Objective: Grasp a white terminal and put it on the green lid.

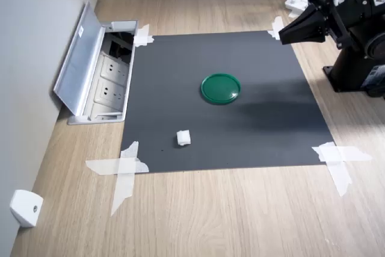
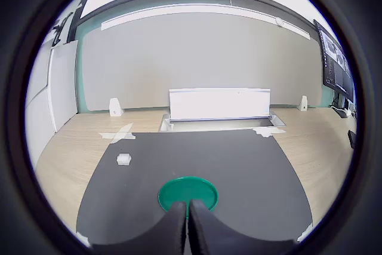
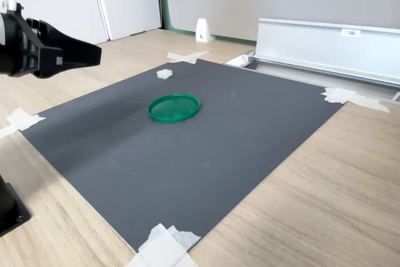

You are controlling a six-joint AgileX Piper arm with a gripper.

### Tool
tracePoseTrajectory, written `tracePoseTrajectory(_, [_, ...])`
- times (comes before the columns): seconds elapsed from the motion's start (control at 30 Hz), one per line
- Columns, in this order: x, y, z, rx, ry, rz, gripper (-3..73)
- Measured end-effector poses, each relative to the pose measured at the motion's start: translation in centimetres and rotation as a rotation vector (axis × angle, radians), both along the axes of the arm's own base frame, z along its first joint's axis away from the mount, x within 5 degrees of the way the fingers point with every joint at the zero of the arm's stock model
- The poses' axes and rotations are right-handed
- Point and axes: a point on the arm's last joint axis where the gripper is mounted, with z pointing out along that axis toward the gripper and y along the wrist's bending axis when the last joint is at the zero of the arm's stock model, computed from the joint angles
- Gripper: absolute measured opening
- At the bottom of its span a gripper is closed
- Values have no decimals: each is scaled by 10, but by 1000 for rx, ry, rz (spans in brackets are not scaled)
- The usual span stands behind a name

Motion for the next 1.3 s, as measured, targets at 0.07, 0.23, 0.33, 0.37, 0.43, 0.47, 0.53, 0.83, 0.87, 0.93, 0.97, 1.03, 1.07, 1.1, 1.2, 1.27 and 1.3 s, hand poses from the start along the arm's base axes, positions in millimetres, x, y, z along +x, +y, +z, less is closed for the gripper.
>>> tracePoseTrajectory(0.07, [0,0,0,0,0,0,-8])
tracePoseTrajectory(0.23, [0,0,0,0,0,0,-8])
tracePoseTrajectory(0.33, [0,0,0,0,0,0,-8])
tracePoseTrajectory(0.37, [0,0,0,0,0,0,-8])
tracePoseTrajectory(0.43, [0,0,0,0,0,0,-8])
tracePoseTrajectory(0.47, [0,0,0,0,0,0,-8])
tracePoseTrajectory(0.53, [0,0,0,0,0,0,-8])
tracePoseTrajectory(0.83, [6,0,28,-5,67,4,-8])
tracePoseTrajectory(0.87, [8,0,34,-8,73,6,-8])
tracePoseTrajectory(0.93, [15,0,48,-13,99,8,-8])
tracePoseTrajectory(0.97, [19,0,55,-13,110,8,-8])
tracePoseTrajectory(1.03, [27,1,69,-15,124,9,-8])
tracePoseTrajectory(1.07, [32,1,77,-15,129,9,-8])
tracePoseTrajectory(1.1, [37,1,85,-18,135,9,-8])
tracePoseTrajectory(1.2, [56,0,103,-34,169,8,-8])
tracePoseTrajectory(1.27, [69,0,113,-45,215,8,-8])
tracePoseTrajectory(1.3, [74,-1,119,-51,234,8,-8])
